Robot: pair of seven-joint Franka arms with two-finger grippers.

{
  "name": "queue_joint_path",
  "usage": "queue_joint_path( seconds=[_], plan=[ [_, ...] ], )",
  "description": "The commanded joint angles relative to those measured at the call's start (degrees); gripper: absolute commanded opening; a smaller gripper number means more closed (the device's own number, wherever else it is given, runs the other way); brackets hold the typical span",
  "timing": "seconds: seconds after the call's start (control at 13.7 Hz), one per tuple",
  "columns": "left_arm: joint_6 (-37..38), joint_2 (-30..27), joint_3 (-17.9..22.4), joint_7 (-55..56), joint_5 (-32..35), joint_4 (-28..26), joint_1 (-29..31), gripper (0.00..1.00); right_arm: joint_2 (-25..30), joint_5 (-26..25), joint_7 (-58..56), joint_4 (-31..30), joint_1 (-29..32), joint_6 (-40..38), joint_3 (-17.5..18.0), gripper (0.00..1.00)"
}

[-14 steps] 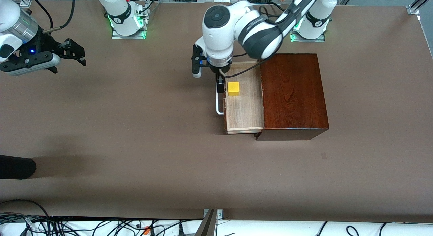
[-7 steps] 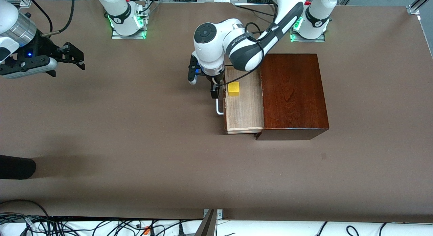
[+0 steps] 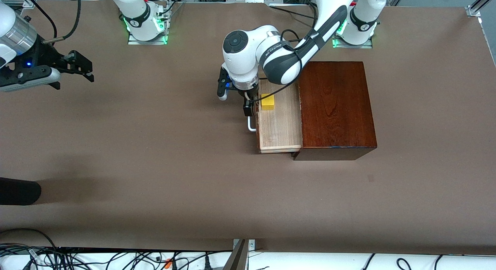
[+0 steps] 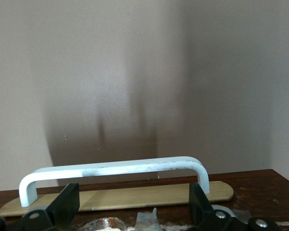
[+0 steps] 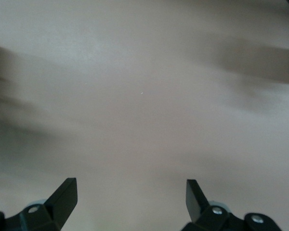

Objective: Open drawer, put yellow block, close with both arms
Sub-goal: 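Push the drawer handle with the left gripper into the box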

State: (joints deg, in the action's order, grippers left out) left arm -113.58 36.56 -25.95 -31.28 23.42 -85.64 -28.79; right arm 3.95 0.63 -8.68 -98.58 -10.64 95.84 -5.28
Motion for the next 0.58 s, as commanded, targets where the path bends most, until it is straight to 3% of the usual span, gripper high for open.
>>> queue_joint_path(
  seconds=[0.0, 0.51],
  plan=[
    [3.9, -0.5, 0.5, 2.1, 1.5, 0.6, 0.2, 1.0, -0.8, 0.9, 0.7, 1.4, 0.1, -0.4, 0.0, 1.0],
    [11.8, -1.9, 0.6, 2.8, 1.9, 0.2, 0.1, 1.0, -0.8, 1.1, 0.6, 1.4, -0.3, -0.3, 0.4, 1.0]
  ],
)
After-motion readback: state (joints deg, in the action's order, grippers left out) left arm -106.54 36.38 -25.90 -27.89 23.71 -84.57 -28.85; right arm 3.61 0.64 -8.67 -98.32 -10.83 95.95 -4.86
